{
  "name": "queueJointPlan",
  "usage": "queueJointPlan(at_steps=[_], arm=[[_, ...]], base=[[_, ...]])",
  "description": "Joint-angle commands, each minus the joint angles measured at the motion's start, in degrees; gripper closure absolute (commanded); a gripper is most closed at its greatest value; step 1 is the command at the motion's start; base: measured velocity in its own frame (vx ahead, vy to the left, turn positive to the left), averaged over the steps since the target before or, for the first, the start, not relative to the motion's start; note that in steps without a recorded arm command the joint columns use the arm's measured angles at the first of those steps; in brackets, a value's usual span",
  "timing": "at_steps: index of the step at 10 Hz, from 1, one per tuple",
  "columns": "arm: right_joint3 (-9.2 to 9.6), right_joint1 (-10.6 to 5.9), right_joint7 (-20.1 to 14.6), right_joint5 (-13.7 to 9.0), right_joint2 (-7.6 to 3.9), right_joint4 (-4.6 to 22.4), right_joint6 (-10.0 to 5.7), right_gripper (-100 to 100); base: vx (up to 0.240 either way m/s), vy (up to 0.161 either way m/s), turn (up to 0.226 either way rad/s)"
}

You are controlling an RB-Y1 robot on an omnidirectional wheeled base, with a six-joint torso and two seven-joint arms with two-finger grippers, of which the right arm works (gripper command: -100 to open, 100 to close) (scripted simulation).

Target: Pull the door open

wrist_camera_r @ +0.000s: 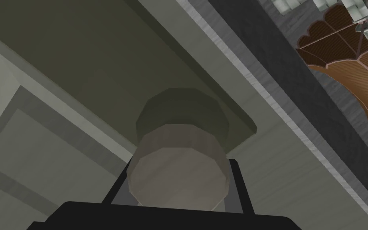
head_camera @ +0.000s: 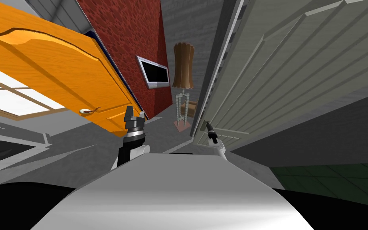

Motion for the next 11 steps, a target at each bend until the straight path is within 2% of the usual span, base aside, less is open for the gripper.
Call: queueJointPlan(at_steps=[1,2,3,5,6,7,8,9,10,11], arm=[[0.87,-0.14,-2.19,-1.1,0.46,0.12,-0.23,100],[1.28,-0.4,-4.17,-3.1,0.22,0.51,-0.3,100],[1.28,-0.4,-4.54,-3.1,0.22,0.51,-0.3,100],[2.1,-0.91,-8.26,-7.01,-0.26,1.31,-0.44,100],[2.1,-0.91,-9.24,-7.12,-0.26,1.31,-0.44,100],[2.53,-1.18,-11.1,-9.24,-0.52,1.74,-0.51,100],[2.53,-1.18,-11.62,-9.24,-0.52,1.74,-0.51,100],[2.96,-1.44,-13.87,-11.36,-0.77,2.16,-0.58,100],[2.96,-1.44,-13.99,-11.36,-0.77,2.16,-0.58,100],[3.39,-1.71,-16.18,-13.48,-1.03,2.58,-0.65,100]], base=[[-0.058,-0.034,0.056],[-0.052,-0.025,0.072],[-0.045,-0.023,0.039],[-0.069,-0.031,0.094],[-0.058,-0.031,0.042],[-0.068,-0.031,0.072],[-0.049,-0.027,0.054],[-0.043,-0.029,0.057],[-0.041,-0.024,0.05],[-0.05,-0.028,0.089]])
